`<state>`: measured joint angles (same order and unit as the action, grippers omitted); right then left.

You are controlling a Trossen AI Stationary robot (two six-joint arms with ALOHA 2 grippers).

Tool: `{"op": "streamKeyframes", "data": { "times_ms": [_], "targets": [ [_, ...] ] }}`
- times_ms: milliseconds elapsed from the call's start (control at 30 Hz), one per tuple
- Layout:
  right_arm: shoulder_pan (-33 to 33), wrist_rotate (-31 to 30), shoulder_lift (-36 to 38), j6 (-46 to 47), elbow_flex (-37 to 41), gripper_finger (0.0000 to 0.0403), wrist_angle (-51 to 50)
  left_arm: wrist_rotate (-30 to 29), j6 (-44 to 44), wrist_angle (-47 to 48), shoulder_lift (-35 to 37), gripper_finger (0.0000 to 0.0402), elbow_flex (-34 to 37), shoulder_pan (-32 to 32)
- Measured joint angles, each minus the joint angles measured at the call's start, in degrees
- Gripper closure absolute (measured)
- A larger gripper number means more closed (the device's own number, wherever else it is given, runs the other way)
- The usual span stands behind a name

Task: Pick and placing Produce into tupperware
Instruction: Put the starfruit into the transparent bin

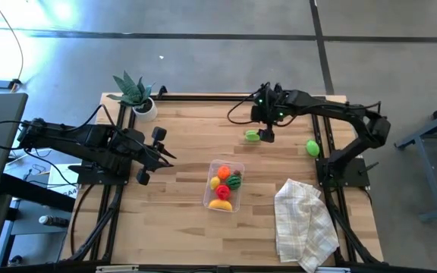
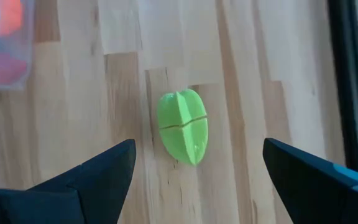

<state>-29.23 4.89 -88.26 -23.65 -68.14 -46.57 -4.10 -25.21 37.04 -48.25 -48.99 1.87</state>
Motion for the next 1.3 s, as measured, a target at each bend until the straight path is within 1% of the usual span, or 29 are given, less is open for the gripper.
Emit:
{"op": "streamKeyframes", "data": {
  "times_ms": [233, 400, 667, 1300],
  "targets": [
    [-1.0, 0.3, -6.6, -2.1, 0.0, 0.0059, 0.7, 0.0, 0.0, 0.0, 0.0, 0.0291, 0.0, 0.0],
    [-2.6, 3.5, -10.0, -3.8, 0.0, 0.0059, 1.0, 0.0, 0.0, 0.0, 0.0, 0.0291, 0.0, 0.0],
    [-3.9, 5.1, -13.2, -4.9, 0.0, 0.0059, 1.7, 0.0, 0.0, 0.0, 0.0, 0.0291, 0.0, 0.0],
    [-4.1, 6.2, -19.2, -4.9, 0.0, 0.0059, 5.3, 0.0, 0.0, 0.0, 0.0, 0.0291, 0.0, 0.0]
  ]
}}
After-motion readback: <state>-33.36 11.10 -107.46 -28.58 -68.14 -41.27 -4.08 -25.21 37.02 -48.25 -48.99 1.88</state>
